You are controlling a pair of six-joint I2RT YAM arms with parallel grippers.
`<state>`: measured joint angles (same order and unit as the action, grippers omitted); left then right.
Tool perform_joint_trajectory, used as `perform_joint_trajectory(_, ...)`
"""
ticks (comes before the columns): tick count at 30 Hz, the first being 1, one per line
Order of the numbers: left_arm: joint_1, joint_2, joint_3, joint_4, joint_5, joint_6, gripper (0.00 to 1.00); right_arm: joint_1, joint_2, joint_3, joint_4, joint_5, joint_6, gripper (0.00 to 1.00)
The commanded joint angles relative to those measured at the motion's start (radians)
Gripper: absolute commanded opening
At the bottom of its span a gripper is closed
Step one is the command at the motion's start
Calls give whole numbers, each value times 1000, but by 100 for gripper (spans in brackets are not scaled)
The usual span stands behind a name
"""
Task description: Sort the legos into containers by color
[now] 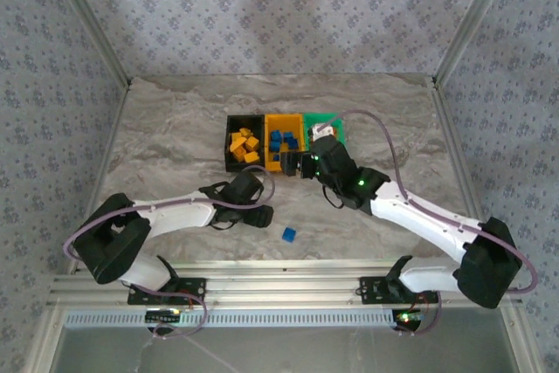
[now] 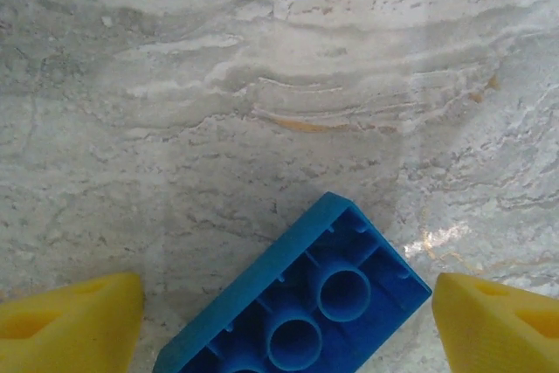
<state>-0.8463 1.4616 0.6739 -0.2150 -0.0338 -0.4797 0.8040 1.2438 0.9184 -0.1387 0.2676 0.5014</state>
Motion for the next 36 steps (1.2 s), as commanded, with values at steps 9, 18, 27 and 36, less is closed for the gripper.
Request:
perform_joint_trajectory(9, -99, -37, 18, -45, 3, -56, 77, 2, -47, -27, -22, 51, 28, 100)
perform_joint_trajectory(18, -122, 106, 102, -63, -157, 9, 67, 0, -69, -42, -42, 60, 31, 100)
perform_joint_trajectory(27, -133, 99, 106, -92, -192, -1, 39, -24, -104, -69, -45, 64, 35, 100)
perform_joint_trajectory(36, -81, -27, 233, -125, -197, 12, 33, -37, -193, -143, -61, 81, 61, 100)
